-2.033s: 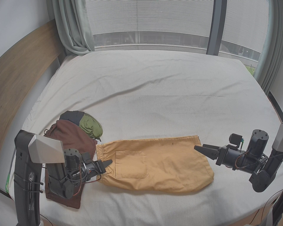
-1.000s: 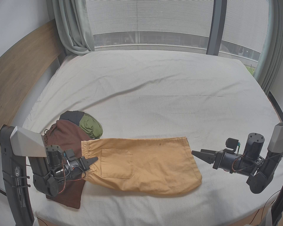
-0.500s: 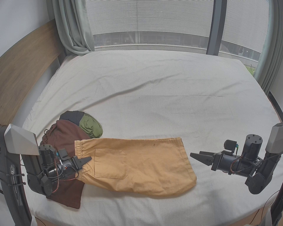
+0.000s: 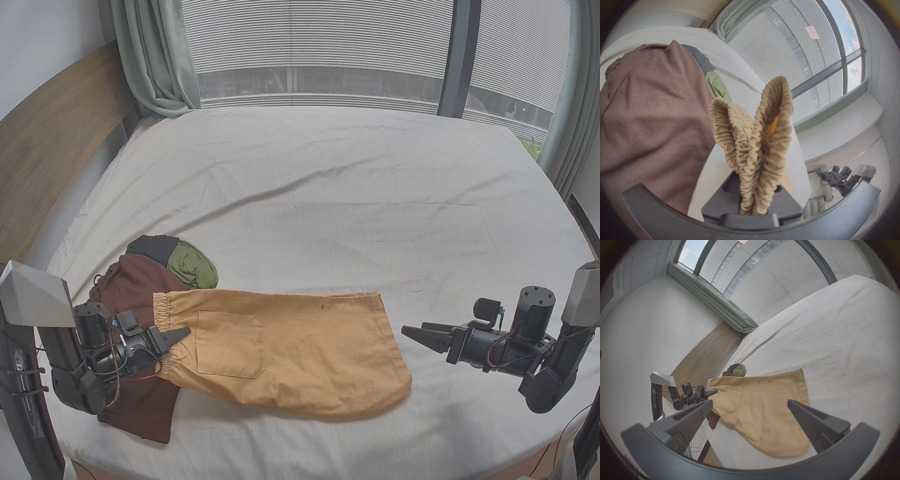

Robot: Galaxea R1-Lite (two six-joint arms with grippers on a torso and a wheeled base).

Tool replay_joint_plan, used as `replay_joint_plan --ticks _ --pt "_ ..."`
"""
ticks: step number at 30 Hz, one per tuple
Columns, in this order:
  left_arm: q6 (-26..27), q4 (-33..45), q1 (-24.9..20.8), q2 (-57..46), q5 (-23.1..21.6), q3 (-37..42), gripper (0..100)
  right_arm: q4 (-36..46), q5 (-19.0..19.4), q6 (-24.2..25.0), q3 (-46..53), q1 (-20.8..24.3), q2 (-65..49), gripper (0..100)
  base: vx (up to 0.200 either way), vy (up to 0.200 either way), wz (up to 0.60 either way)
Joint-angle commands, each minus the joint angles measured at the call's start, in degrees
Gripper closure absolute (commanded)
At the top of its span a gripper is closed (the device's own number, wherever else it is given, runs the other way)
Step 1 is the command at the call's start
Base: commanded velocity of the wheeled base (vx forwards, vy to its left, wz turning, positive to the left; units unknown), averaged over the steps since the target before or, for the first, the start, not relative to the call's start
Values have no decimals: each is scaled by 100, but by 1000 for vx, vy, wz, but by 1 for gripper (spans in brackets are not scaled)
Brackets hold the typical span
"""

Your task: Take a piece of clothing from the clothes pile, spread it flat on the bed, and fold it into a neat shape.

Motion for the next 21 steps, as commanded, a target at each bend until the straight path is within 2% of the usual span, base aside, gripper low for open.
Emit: replay_joint_plan --ticks 1,4,21 --pt "-187 1 -117 -292 4 -52 100 -1 -16 -34 -1 8 42 0 0 0 0" --pt "-503 1 -293 -389 4 -123 100 -1 -16 -52 -1 8 60 0 0 0 0" --pt "-714 28 -1075 -380 109 -378 100 -1 -16 -60 -10 8 113 0 0 0 0"
